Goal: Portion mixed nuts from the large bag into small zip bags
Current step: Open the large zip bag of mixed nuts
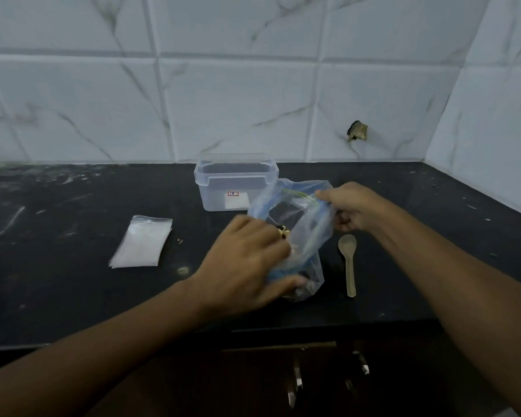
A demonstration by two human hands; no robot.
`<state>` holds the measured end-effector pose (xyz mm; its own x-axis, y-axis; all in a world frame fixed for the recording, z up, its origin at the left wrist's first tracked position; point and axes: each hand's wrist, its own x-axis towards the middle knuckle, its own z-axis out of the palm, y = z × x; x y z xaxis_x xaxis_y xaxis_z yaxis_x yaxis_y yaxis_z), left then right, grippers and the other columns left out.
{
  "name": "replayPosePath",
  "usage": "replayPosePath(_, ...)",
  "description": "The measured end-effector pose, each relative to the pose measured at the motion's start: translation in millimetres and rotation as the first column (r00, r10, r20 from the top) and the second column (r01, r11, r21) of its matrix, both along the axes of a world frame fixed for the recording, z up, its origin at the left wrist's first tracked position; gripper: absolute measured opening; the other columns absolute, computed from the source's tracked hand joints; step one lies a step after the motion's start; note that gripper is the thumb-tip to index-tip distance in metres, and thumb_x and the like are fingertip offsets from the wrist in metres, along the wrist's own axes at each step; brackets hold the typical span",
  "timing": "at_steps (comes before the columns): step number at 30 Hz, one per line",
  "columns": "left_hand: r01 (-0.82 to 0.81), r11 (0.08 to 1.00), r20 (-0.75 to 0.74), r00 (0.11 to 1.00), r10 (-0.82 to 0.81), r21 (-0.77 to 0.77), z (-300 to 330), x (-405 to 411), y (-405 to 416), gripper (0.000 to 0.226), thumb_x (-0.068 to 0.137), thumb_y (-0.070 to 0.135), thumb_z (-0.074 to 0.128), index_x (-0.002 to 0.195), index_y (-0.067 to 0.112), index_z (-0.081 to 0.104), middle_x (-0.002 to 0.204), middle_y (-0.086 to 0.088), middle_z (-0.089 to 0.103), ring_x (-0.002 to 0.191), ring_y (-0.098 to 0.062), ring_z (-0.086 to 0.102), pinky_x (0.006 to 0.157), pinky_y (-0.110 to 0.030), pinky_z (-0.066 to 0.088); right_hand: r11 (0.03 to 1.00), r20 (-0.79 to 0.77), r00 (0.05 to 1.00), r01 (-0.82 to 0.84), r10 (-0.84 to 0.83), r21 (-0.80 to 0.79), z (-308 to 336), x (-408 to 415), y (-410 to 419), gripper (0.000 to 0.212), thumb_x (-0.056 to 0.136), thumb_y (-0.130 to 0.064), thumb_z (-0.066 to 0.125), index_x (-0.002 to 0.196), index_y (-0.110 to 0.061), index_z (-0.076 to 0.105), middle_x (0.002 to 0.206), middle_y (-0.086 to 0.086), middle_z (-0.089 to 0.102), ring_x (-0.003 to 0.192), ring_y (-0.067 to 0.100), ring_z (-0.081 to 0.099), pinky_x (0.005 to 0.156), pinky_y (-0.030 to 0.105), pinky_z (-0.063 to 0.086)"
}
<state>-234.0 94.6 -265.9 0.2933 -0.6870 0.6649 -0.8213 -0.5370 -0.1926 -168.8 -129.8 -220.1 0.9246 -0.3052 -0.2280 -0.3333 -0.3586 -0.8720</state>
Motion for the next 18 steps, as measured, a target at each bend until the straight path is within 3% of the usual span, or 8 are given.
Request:
replayPosePath(2, -0.2, 0.943, -0.28, 0.952, 0.123, -0.266, 14, -1, -1, 0.047, 0.091, 0.058, 0.045, 0.093, 0.017, 0.067, 0.092, -0.001, 0.059, 0.087, -0.018, 0.053, 0.077, -0.037, 0.043, 0.991, -0.01, 1.0, -0.019, 0.017, -0.132, 8, -5, -3, 0.041, 0.089, -0.046, 0.061, 0.097, -0.005, 0.059, 0.086, 0.013, 0.066, 0.065, 0.022, 0.063, 0.053, 0.028, 0.047)
replayPosePath(4, -0.477, 0.805, -0.49, 0.827, 0.276, -0.352, 27, 11, 2, 0.049, 0.089, 0.062, 0.044, 0.104, 0.018, 0.062, 0.1, -0.001, 0.058, 0.092, -0.017, 0.055, 0.079, -0.036, 0.048, 0.924, 0.0, 0.999, -0.032, 0.035, -0.381, 15, -11, -1, 0.056, 0.085, -0.058, 0.058, 0.091, -0.002, 0.062, 0.078, 0.013, 0.071, 0.064, 0.022, 0.068, 0.057, 0.029, 0.052)
replayPosePath(6, -0.643, 0.739, -0.693, 0.628, 0.355, -0.204, 36, 28, 3, 0.057, 0.088, 0.067, 0.044, 0.107, 0.015, 0.059, 0.098, -0.004, 0.063, 0.088, -0.022, 0.061, 0.078, -0.04, 0.054, 0.857, -0.025, 0.997, -0.076, 0.074, -0.509, 19, -19, 6, 0.055, 0.085, -0.058, 0.058, 0.082, -0.003, 0.062, 0.067, 0.012, 0.071, 0.058, 0.021, 0.069, 0.056, 0.029, 0.055)
replayPosePath(8, -0.639, 0.765, -0.82, 0.475, 0.319, -0.072, 37, 39, 3, 0.063, 0.089, 0.066, 0.046, 0.1, 0.006, 0.064, 0.089, -0.012, 0.071, 0.079, -0.028, 0.068, 0.074, -0.044, 0.059, 0.858, -0.048, 0.994, -0.108, 0.097, -0.503, 20, -25, 14, 0.039, 0.088, -0.04, 0.062, 0.082, -0.001, 0.062, 0.066, 0.013, 0.071, 0.057, 0.022, 0.07, 0.057, 0.03, 0.058)
replayPosePath(10, -0.617, 0.782, -0.91, 0.37, 0.185, -0.092, 36, 42, 2, 0.048, 0.093, 0.049, 0.055, 0.094, 0.002, 0.068, 0.085, -0.014, 0.072, 0.074, -0.025, 0.071, 0.067, -0.037, 0.061, 0.944, -0.057, 0.995, -0.097, 0.083, -0.317, 18, -28, 19, 0.019, 0.093, -0.016, 0.057, 0.091, 0.002, 0.06, 0.071, 0.015, 0.07, 0.058, 0.021, 0.068, 0.053, 0.029, 0.057)
replayPosePath(13, -0.694, 0.684, -0.974, 0.186, -0.13, -0.224, 38, 46, -2, 0.021, 0.097, 0.02, 0.058, 0.095, 0.001, 0.066, 0.084, -0.012, 0.068, 0.069, -0.019, 0.066, 0.056, -0.028, 0.057, 0.976, -0.077, 0.997, -0.003, 0.021, 0.218, 13, -28, 15, 0.012, 0.097, -0.004, 0.049, 0.089, 0.0, 0.057, 0.068, 0.012, 0.068, 0.057, 0.021, 0.068, 0.051, 0.032, 0.057)
replayPosePath(15, -0.784, 0.529, -0.895, 0.072, -0.441, -0.324, 39, 50, -3, 0.008, 0.096, 0.009, 0.055, 0.093, 0.004, 0.061, 0.082, -0.011, 0.065, 0.069, -0.019, 0.062, 0.057, -0.032, 0.057, 0.835, -0.099, 0.995, 0.079, -0.029, 0.544, 8, -26, 9, 0.016, 0.098, -0.007, 0.049, 0.086, -0.002, 0.059, 0.061, 0.011, 0.07, 0.051, 0.021, 0.069, 0.042, 0.031, 0.056)
replayPosePath(18, -0.892, 0.264, -0.55, -0.021, -0.835, -0.368, 34, 61, 1, 0.012, 0.1, 0.005, 0.048, 0.093, 0.004, 0.058, 0.08, -0.013, 0.068, 0.079, -0.023, 0.066, 0.059, -0.037, 0.06, 0.525, -0.153, 0.975, 0.215, -0.16, 0.823, -5, -19, 1, 0.021, 0.099, -0.006, 0.042, 0.088, 0.0, 0.059, 0.076, 0.012, 0.071, 0.066, 0.023, 0.07, 0.046, 0.03, 0.057)
